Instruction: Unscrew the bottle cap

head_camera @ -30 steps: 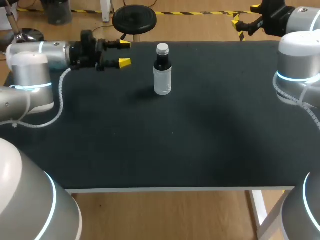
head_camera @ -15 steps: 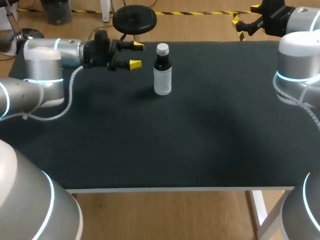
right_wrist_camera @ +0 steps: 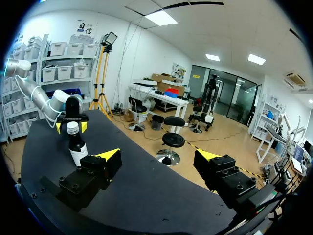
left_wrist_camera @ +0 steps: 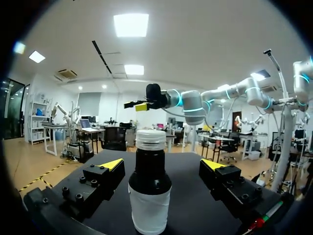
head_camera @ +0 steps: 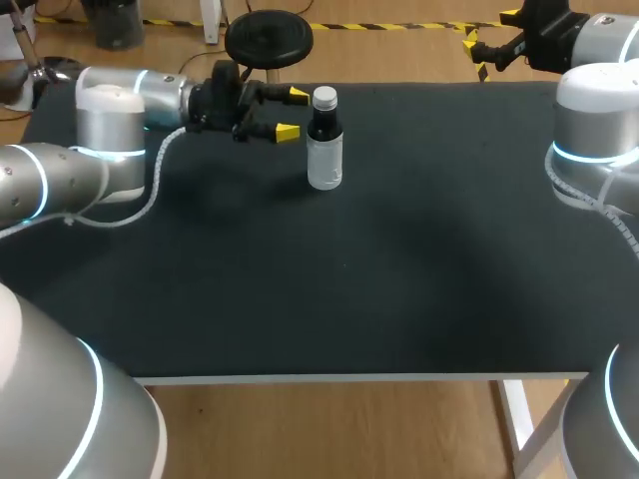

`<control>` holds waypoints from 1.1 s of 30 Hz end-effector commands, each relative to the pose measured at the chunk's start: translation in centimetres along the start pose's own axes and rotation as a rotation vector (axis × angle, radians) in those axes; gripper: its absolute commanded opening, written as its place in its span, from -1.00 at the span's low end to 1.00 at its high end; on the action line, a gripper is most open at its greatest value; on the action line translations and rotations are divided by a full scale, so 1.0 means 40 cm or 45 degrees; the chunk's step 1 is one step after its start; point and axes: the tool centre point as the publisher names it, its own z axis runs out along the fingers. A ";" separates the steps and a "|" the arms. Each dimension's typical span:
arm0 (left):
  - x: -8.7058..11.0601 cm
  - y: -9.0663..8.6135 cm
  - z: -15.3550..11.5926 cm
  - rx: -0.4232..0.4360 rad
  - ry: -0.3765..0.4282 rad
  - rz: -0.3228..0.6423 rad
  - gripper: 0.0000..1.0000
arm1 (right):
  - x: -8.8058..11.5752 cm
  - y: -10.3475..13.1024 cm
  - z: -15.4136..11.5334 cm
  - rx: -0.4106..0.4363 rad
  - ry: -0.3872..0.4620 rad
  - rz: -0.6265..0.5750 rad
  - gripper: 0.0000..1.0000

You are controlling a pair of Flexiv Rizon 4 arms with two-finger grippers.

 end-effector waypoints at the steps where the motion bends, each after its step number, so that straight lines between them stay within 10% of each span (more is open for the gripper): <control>1: -0.027 0.012 0.018 0.002 0.133 0.000 1.00 | -0.001 0.000 0.000 0.000 0.001 0.000 1.00; 33: -0.030 0.017 0.098 -0.010 0.250 0.011 1.00 | -0.001 0.000 0.000 0.000 0.001 0.000 1.00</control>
